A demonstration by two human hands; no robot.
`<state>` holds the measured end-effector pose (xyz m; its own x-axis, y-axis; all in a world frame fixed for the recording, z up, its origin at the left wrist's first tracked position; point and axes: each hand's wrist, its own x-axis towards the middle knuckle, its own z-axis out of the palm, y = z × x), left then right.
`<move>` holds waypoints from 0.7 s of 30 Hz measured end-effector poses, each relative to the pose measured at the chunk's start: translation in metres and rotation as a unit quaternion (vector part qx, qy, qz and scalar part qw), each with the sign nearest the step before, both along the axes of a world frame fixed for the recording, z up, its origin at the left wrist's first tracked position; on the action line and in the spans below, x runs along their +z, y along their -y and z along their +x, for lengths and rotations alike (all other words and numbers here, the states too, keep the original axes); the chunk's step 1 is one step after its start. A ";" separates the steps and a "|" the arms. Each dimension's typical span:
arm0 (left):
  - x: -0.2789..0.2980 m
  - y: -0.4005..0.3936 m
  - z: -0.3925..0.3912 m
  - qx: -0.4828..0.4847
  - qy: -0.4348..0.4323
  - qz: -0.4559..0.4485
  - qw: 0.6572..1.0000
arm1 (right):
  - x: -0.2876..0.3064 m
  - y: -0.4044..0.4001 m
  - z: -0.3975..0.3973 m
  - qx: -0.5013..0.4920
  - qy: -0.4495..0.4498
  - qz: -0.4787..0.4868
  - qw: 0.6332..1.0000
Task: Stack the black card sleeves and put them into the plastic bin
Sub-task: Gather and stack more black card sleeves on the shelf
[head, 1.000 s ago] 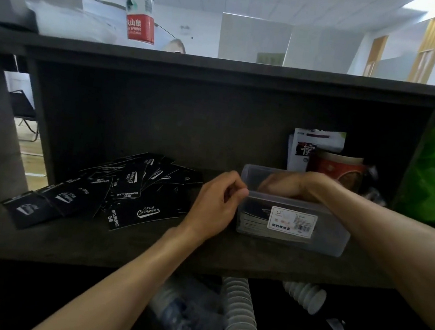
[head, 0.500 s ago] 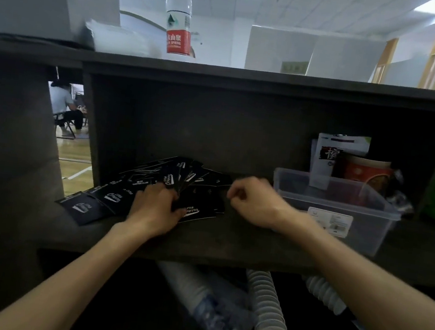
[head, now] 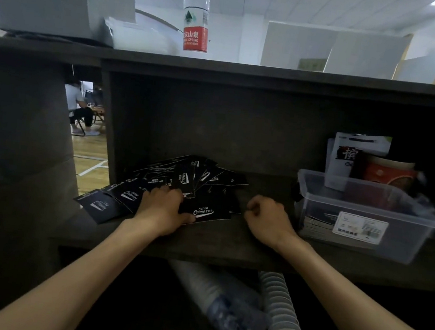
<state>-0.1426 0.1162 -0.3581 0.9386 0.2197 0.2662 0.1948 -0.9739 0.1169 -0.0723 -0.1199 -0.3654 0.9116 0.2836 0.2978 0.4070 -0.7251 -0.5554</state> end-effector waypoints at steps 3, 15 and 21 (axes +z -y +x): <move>-0.004 -0.003 -0.006 -0.008 0.039 0.008 0.999 | -0.005 -0.007 -0.002 0.033 0.004 0.000 0.999; -0.005 -0.006 -0.014 -0.045 0.130 -0.024 0.990 | -0.009 0.001 -0.014 0.056 0.016 0.041 0.997; 0.014 0.006 -0.015 -0.058 0.221 -0.348 0.909 | 0.000 -0.004 -0.020 0.068 -0.050 0.145 0.986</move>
<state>-0.1571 0.1100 -0.3441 0.8012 0.3857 0.4576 -0.1210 -0.6445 0.7550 -0.0928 -0.1162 -0.3651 0.8995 0.3218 0.2956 0.4231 -0.4722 -0.7733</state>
